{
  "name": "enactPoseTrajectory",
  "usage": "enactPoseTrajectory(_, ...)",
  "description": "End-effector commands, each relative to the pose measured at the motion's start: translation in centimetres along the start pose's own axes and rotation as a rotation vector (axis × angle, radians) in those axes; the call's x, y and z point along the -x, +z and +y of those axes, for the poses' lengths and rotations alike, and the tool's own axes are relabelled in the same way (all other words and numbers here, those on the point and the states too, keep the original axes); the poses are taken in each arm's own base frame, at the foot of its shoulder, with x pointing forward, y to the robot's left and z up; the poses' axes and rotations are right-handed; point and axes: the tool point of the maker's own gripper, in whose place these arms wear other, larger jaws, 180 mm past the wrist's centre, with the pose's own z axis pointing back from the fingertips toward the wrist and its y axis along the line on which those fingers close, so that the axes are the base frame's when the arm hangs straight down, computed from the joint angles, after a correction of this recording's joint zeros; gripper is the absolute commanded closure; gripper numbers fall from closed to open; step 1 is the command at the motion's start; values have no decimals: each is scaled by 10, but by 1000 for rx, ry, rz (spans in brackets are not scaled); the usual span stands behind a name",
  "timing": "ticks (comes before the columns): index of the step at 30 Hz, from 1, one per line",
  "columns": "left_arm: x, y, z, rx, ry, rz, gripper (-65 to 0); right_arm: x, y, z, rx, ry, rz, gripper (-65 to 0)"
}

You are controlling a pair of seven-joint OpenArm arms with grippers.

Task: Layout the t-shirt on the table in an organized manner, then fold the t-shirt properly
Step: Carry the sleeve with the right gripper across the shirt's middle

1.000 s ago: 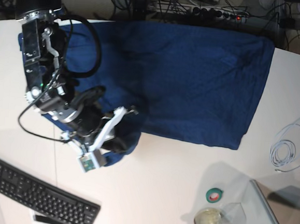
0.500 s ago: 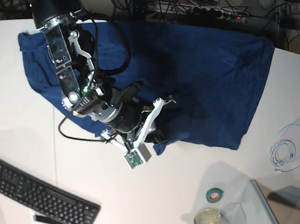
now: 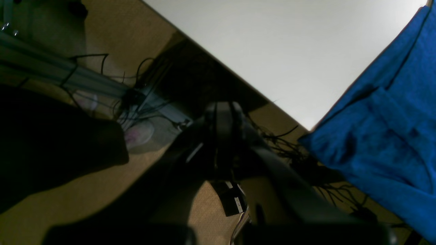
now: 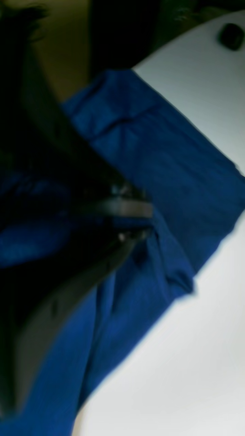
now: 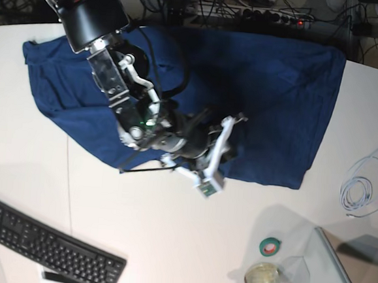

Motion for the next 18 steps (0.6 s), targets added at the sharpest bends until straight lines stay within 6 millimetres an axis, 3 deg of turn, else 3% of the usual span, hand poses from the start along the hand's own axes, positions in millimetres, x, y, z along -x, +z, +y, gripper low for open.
enactPoseTrajectory(1, -17, 6, 5, -8, -23, -43, 0, -23, -1, 18, -45, 45, -50, -215)
enactPoseTrajectory(4, -19, 5, 3, -6, -21, -49, 0, -23, -2, 36, -80, 99, -39, -383)
enactPoseTrajectory(5, -19, 5, 3, -6, -21, -49, 0, -25, 3, 34, -74, 108, -51, -411)
enactPoseTrajectory(7, -19, 4, 3, -5, -20, -50, 0, -33, 17, 24, -47, 133, -90, -408)
enactPoseTrajectory(9, -20, 4, 3, -5, -22, -51, 0, -43, 37, -2, 14, 122, -138, -380)
enactPoseTrajectory(10, -20, 4, 3, -5, -22, -51, 0, -45, 49, -20, 54, 96, -161, -366)
enactPoseTrajectory(13, -20, 4, 3, -5, -23, -52, 0, -41, 91, -96, 243, -66, -228, -359)
enactPoseTrajectory(15, -23, 5, 2, -4, -29, -57, 0, -22, 123, -156, 387, -181, -238, -360)
enactPoseTrajectory(18, -23, -3, -11, 29, -63, -38, 0, 18, 145, -215, 510, -255, -153, -360)
